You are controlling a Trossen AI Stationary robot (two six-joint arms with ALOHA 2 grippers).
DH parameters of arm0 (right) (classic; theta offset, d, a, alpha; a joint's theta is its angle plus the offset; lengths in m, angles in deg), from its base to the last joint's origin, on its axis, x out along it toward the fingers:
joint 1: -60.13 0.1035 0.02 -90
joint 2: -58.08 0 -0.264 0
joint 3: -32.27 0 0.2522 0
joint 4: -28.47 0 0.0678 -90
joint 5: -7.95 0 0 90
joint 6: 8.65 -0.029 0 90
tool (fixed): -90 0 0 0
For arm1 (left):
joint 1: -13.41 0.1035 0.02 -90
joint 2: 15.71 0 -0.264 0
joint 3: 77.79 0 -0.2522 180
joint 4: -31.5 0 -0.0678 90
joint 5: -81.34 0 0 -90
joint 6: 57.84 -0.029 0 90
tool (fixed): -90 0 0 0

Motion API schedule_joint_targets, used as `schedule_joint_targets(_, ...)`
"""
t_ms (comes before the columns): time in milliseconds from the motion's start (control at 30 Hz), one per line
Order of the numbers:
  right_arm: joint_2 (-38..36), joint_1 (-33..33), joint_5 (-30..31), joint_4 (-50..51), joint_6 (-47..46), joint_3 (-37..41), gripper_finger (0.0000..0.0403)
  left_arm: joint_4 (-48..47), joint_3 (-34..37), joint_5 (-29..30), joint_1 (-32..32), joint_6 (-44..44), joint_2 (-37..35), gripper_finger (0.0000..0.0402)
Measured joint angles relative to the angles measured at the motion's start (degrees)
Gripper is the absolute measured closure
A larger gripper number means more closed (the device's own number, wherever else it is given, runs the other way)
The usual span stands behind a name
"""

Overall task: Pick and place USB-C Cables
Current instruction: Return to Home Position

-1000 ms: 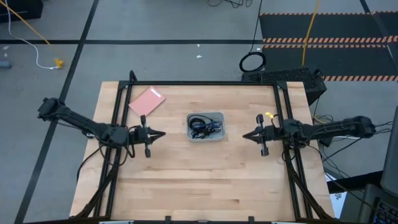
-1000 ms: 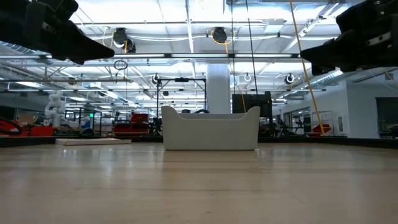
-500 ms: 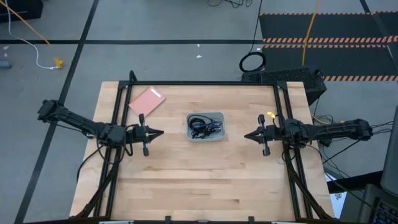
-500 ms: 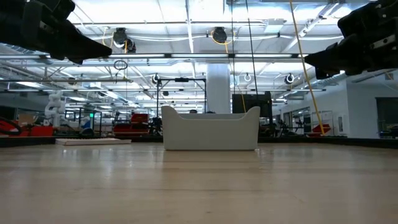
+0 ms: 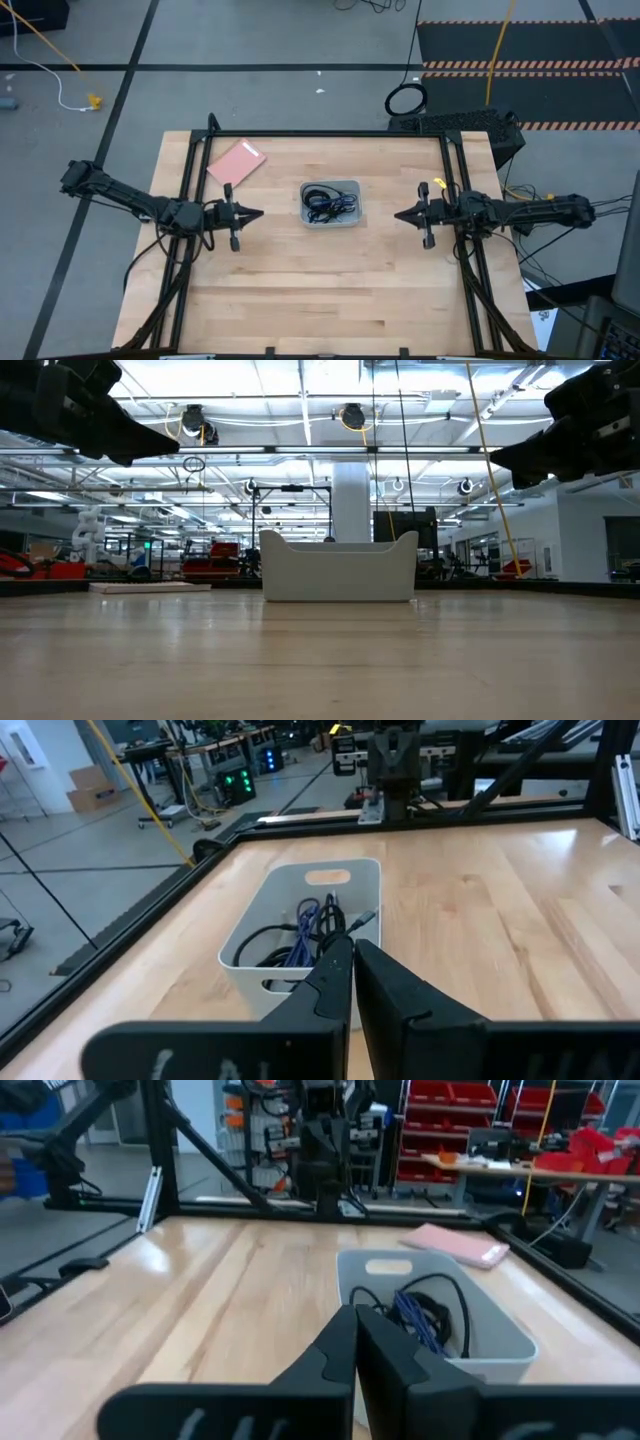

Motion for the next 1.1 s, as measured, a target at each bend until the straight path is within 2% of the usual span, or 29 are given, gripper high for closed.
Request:
schedule_joint_targets(600, -12.5, 2.4, -0.3, 10.6, -1.7, 0.0, 0.0403, -0.2, 0.0, 0.0, 0.0, 0.8, 0.0, 0.0380)
schedule_joint_targets(867, -13.8, 2.4, -0.3, 11.0, -1.1, 0.0, 0.0403, -0.1, 0.0, -0.2, 0.0, 1.0, 0.0, 0.0380)
schedule_joint_targets(967, -13.8, 2.4, -0.3, 11.0, -1.8, 0.0, 0.0403, 2.9, 1.5, -2.0, 0.0, -0.3, -0.2, 0.0380)
schedule_joint_targets(1100, -13.8, 2.4, -0.2, 11.0, -1.9, 0.0, 0.0403, 10.2, 6.9, -2.1, 0.5, -1.1, -3.2, 0.0380)
